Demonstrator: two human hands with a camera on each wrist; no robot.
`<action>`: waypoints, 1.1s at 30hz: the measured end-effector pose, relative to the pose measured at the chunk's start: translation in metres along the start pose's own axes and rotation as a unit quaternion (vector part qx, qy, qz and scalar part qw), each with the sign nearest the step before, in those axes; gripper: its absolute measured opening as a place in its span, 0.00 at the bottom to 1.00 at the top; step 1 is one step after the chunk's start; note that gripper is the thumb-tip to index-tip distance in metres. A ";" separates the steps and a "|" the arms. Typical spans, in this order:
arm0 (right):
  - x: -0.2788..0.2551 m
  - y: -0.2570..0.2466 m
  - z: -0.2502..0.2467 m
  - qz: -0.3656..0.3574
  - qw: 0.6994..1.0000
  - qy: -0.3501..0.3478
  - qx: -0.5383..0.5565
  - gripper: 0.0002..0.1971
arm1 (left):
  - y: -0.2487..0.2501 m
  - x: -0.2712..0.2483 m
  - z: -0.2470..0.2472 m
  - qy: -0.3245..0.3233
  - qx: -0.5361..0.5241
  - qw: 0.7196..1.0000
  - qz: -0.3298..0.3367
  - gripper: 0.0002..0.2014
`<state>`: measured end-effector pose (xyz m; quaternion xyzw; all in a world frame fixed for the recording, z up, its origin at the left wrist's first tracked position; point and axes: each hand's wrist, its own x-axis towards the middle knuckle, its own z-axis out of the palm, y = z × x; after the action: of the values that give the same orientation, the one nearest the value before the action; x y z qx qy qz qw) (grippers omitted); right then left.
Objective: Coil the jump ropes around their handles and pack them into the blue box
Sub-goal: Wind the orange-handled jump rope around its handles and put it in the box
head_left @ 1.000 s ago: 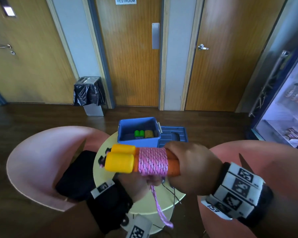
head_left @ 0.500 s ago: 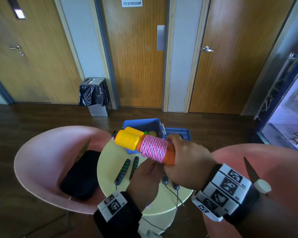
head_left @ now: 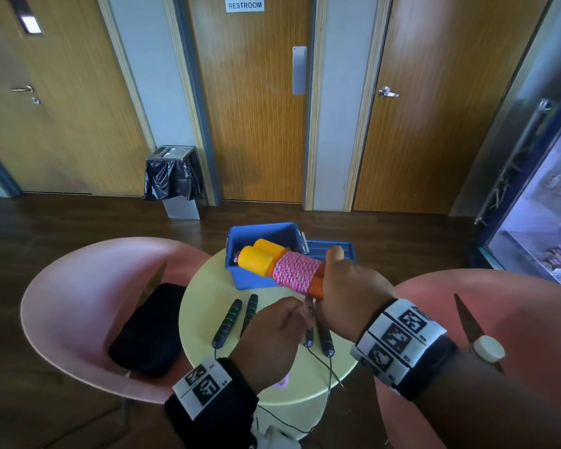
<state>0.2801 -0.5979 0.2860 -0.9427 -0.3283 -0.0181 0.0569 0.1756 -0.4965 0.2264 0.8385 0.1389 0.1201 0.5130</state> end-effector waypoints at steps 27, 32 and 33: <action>0.009 0.032 0.013 -0.226 0.965 -0.132 -0.017 0.18 | -0.012 0.040 -0.021 -0.124 0.110 0.978 0.130 0.22; -0.001 0.036 0.025 -0.049 0.959 -0.079 0.268 0.39 | -0.015 0.045 -0.020 0.022 0.059 0.993 0.101 0.23; -0.003 0.034 0.030 -0.019 0.944 -0.085 0.318 0.40 | -0.014 0.046 -0.019 0.056 0.043 0.994 0.081 0.23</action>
<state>0.2987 -0.6225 0.2523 -0.8673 -0.3380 0.1664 0.3254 0.2109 -0.4582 0.2245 0.8603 0.1039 0.2018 0.4565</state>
